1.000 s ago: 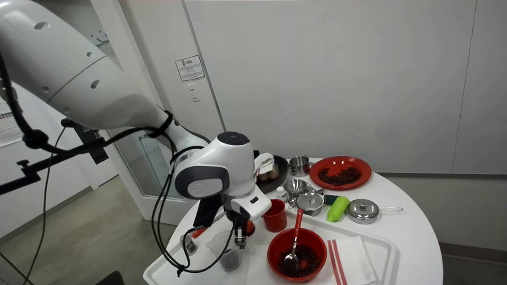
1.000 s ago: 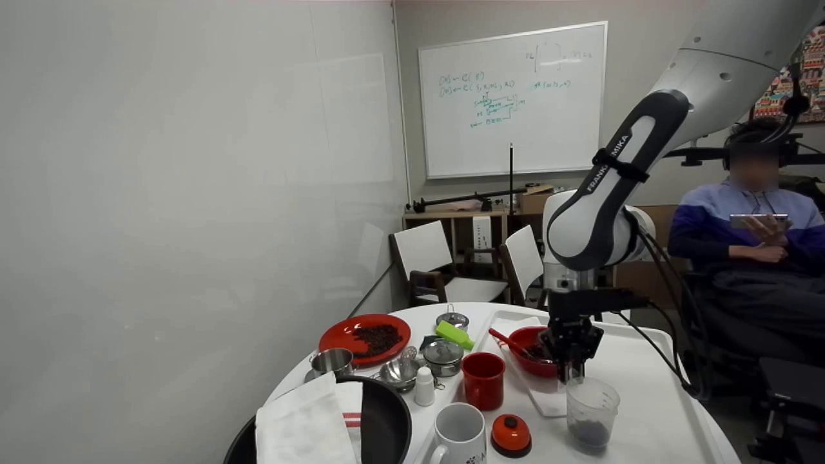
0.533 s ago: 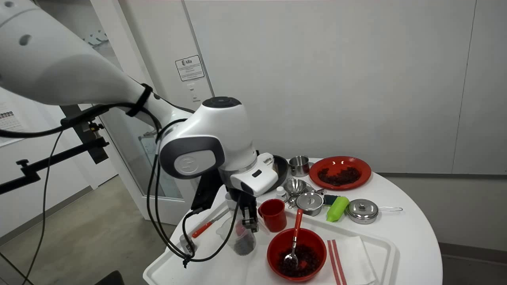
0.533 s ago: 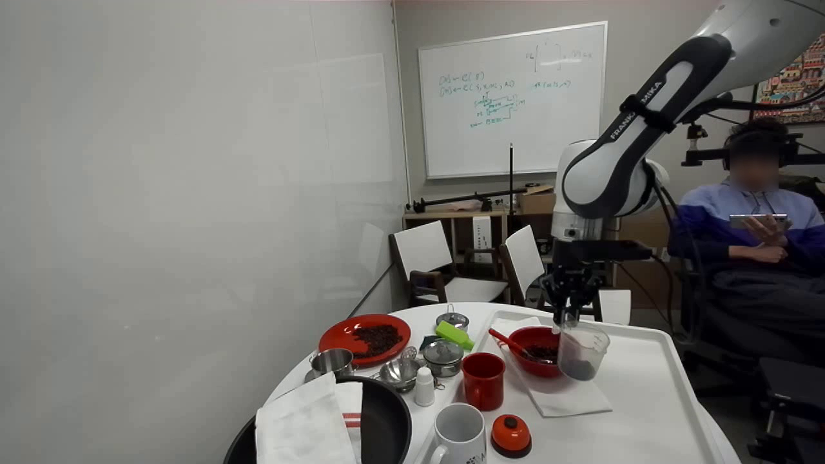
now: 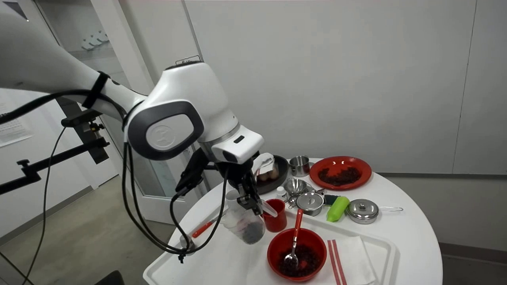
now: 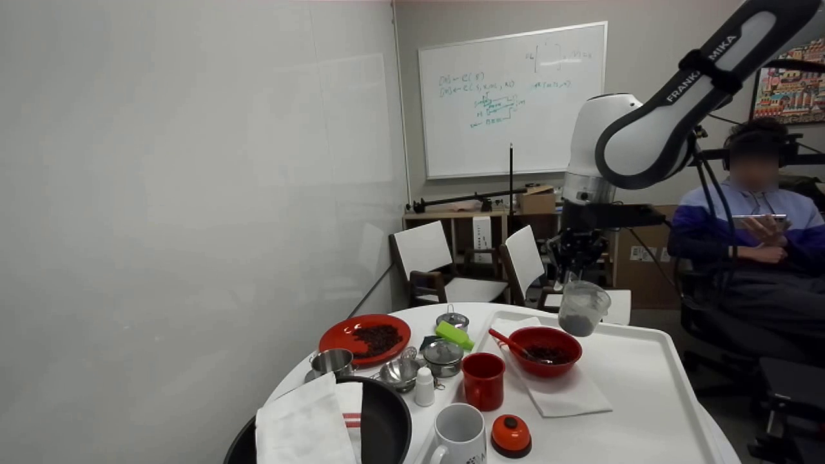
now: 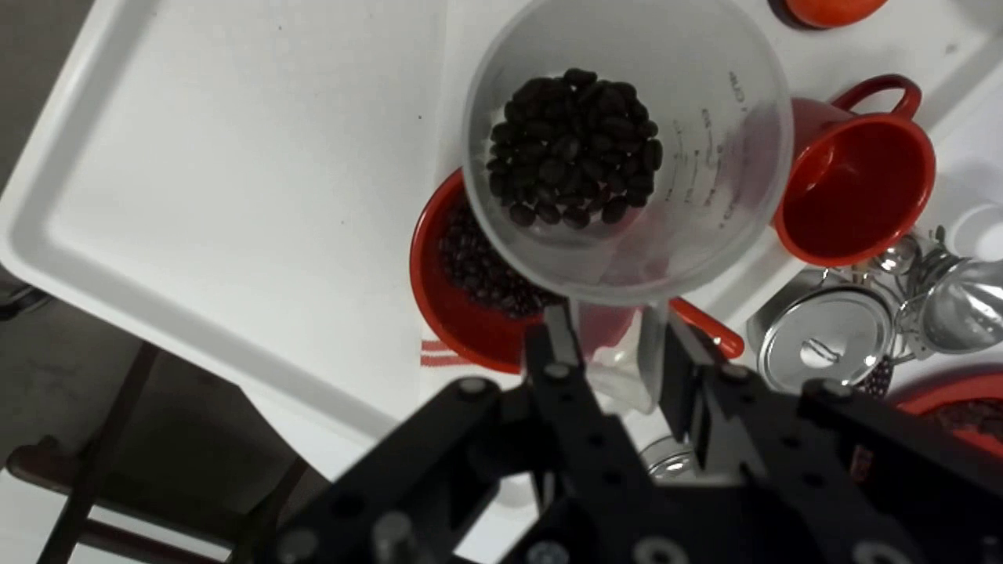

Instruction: Pour the contents of the cup into the bowl

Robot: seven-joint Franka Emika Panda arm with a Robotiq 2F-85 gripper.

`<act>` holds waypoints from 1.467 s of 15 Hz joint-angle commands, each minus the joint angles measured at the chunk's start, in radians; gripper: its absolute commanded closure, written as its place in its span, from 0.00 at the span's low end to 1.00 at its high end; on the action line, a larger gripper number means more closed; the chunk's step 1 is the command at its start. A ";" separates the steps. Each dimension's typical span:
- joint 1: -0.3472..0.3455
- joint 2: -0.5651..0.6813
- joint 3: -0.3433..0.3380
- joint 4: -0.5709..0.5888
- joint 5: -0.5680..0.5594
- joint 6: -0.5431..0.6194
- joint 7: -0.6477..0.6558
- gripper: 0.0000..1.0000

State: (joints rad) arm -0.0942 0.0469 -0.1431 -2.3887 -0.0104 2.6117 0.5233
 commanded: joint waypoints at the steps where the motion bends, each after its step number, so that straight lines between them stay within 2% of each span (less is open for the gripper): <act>1: 0.014 -0.013 -0.004 -0.015 -0.194 0.069 0.197 0.93; 7: 0.023 0.069 -0.010 0.095 -0.390 0.028 0.399 0.93; 10: 0.049 0.119 -0.042 0.147 -0.560 0.034 0.606 0.93; 17: 0.118 0.208 -0.117 0.248 -0.947 -0.061 1.107 0.93; 20: 0.129 0.220 -0.100 0.254 -1.132 -0.140 1.316 0.93; 22: 0.127 0.220 -0.071 0.243 -1.217 -0.202 1.414 0.93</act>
State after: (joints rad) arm 0.0165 0.2516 -0.2354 -2.1593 -1.1105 2.4944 1.7868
